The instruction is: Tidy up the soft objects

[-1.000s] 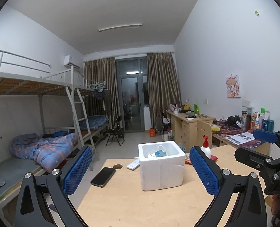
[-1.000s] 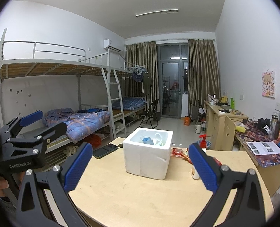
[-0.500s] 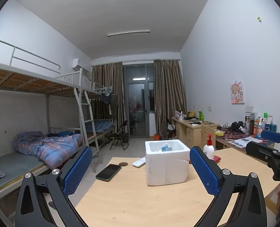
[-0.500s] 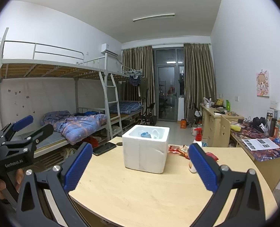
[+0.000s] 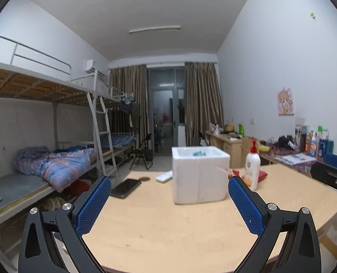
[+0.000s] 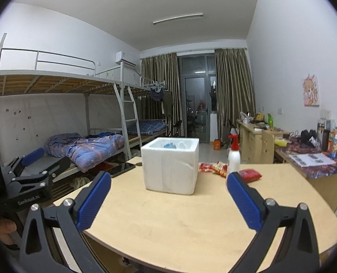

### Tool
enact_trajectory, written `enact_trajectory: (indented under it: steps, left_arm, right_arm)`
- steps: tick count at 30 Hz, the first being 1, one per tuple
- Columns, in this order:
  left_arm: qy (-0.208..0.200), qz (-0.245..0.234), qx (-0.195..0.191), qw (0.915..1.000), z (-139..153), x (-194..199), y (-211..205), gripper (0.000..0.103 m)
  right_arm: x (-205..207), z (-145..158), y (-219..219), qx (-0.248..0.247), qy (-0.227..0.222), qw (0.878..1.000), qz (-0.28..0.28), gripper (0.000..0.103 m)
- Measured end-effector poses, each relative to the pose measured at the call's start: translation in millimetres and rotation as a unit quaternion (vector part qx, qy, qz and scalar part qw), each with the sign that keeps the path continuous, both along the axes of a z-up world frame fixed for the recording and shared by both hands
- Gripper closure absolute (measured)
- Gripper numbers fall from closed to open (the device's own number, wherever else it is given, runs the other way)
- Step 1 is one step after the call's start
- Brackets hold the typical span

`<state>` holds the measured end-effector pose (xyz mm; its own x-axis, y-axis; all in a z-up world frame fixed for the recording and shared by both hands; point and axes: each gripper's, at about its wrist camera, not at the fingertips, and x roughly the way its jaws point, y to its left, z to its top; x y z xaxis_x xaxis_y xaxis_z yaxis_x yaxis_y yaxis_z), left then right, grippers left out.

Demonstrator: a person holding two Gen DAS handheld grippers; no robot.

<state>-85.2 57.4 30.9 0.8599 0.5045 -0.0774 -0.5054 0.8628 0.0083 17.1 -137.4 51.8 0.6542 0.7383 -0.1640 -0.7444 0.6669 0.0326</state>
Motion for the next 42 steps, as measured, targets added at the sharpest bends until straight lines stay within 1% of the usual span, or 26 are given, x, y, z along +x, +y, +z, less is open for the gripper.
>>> enact_trajectory:
  steps: [2,5,7,13,17,22,26,30,34,42]
  left_arm:
    - [0.011,-0.007,-0.003,0.9999,-8.5,4.7,-0.7,0.0]
    - [0.026,-0.016,-0.009,0.9995,-17.3,11.6,-2.4,0.0]
    - [0.027,-0.02,-0.012,0.9994,-22.6,14.1,-3.1,0.0]
    - [0.015,-0.022,-0.013,0.9996,-37.5,14.1,-4.5,0.0]
    - [0.024,-0.025,-0.018,0.9992,-50.7,15.9,-5.6,0.0]
    - [0.034,-0.033,-0.028,0.9985,-60.4,16.2,-3.9,0.0]
    - [0.036,-0.039,-0.027,0.9982,-61.8,15.6,-5.2,0.0]
    - [0.045,-0.042,-0.021,0.9979,-62.8,16.7,-8.6,0.0]
    - [0.049,-0.042,-0.021,0.9977,-61.9,17.9,-10.4,0.0]
    - [0.05,-0.046,-0.018,0.9975,-61.3,17.1,-14.3,0.0]
  right_arm:
    - [3.5,-9.1,-2.2,0.005,0.01,1.0,0.002,0.0]
    - [3.3,-20.2,-6.5,0.016,0.009,1.0,0.012,0.0]
    - [4.3,-25.1,-9.0,0.018,0.011,1.0,0.007,0.0]
    - [8.2,-36.1,-13.2,0.015,0.023,1.0,0.003,0.0]
    - [8.9,-45.7,-13.8,0.012,0.036,0.999,0.013,0.0]
    - [6.3,-56.4,-9.9,0.001,0.039,0.999,0.02,0.0]
    - [8.1,-59.1,-10.1,0.003,0.047,0.998,0.035,0.0]
    - [8.8,-56.6,-13.6,0.006,0.044,0.999,0.029,0.0]
    - [10.9,-53.3,-18.1,0.017,0.05,0.998,0.039,0.0]
    - [10.0,-56.5,-12.9,0.006,0.05,0.998,0.041,0.0]
